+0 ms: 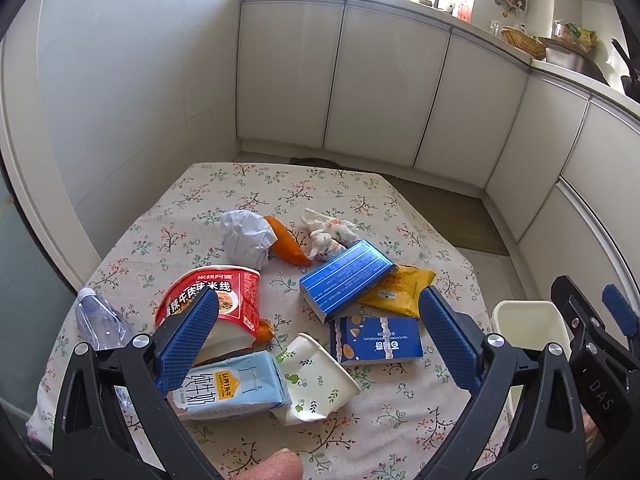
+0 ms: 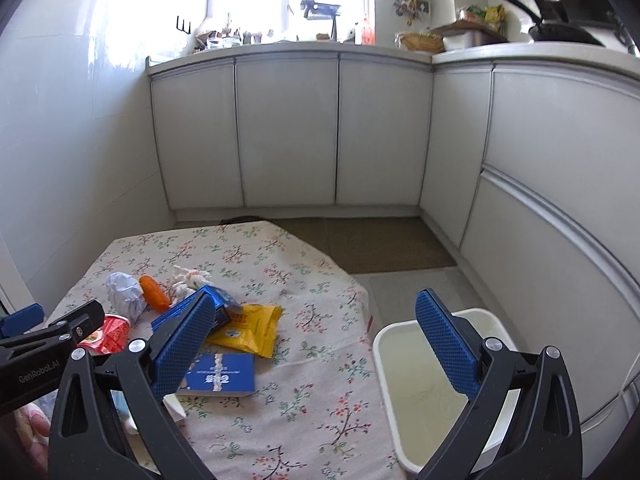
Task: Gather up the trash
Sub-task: 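Lower the left tool onto the crumpled white paper and close on it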
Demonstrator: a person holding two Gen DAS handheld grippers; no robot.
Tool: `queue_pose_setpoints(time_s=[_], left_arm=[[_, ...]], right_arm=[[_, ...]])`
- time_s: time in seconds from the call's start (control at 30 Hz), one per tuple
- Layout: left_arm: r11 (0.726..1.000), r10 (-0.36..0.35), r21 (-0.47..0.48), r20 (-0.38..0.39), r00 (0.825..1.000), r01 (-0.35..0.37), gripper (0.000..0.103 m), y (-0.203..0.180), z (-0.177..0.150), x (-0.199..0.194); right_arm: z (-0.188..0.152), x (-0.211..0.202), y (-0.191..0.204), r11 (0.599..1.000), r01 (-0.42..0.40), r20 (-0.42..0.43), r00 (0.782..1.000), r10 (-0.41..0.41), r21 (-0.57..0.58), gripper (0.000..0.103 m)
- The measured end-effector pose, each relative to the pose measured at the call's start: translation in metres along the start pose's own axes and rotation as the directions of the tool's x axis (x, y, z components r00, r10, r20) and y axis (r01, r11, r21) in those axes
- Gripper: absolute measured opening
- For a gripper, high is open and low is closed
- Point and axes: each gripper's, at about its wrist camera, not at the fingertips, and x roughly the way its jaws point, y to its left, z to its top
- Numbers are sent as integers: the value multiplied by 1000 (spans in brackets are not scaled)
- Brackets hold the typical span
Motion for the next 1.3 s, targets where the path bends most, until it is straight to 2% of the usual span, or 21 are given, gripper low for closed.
queue_pose_setpoints(time_s=[0.23,0.3,0.4,0.47,0.53,0.57,0.67,0.73,0.8,0.87,0.93,0.97,1.1,1.17,1.23,1.3], left_arm=[[994,-1,-114,23,1000,4,96,40,35,-10],[987,-42,-156,26,999,46,96,55,57,-10],[982,-97,-159,25,995,99,96,62,81,-2],[978,-148,-154,-23,989,143,96,62,94,17],[971,-200,-161,-160,967,174,96,56,100,50],[972,-204,-161,-197,959,174,96,54,100,61],[979,-115,-194,-255,960,65,96,57,102,99],[978,-118,-201,-308,944,57,96,61,102,122],[984,-80,-180,-380,922,11,96,70,100,151],[986,-34,-165,-418,908,-38,96,81,95,175],[982,-19,-179,-436,900,-66,96,92,88,190],[979,-24,-193,-436,900,-68,96,98,85,195],[971,-65,-237,-428,902,-42,92,108,73,215],[972,-69,-230,-445,893,-39,88,105,67,222],[976,-67,-215,-461,885,-38,74,103,62,229],[978,-58,-206,-458,887,-42,70,103,60,230]], right_arm=[[23,-1,-1,991,-115,-63,991,120,72,98],[34,1,-2,986,-145,-79,985,151,77,98],[49,9,-4,983,-168,-103,979,176,80,98],[55,18,-10,980,-173,-119,976,185,102,98],[56,28,-16,976,-172,-129,973,189,133,98],[53,34,-20,974,-172,-139,971,193,149,98],[39,55,-30,971,-164,-194,961,197,173,98],[32,71,-34,967,-174,-261,940,220,188,97],[29,82,-37,959,-192,-298,922,248,207,97],[27,90,-38,955,-199,-325,908,264,220,97],[22,100,-38,946,-211,-357,888,290,245,98],[19,105,-38,941,-216,-374,876,304,259,97],[11,115,-34,936,-218,-414,852,320,277,97],[8,120,-29,940,-215,-427,848,314,265,97],[5,124,-25,945,-209,-433,849,303,251,97],[3,125,-24,947,-209,-436,848,300,244,98]])
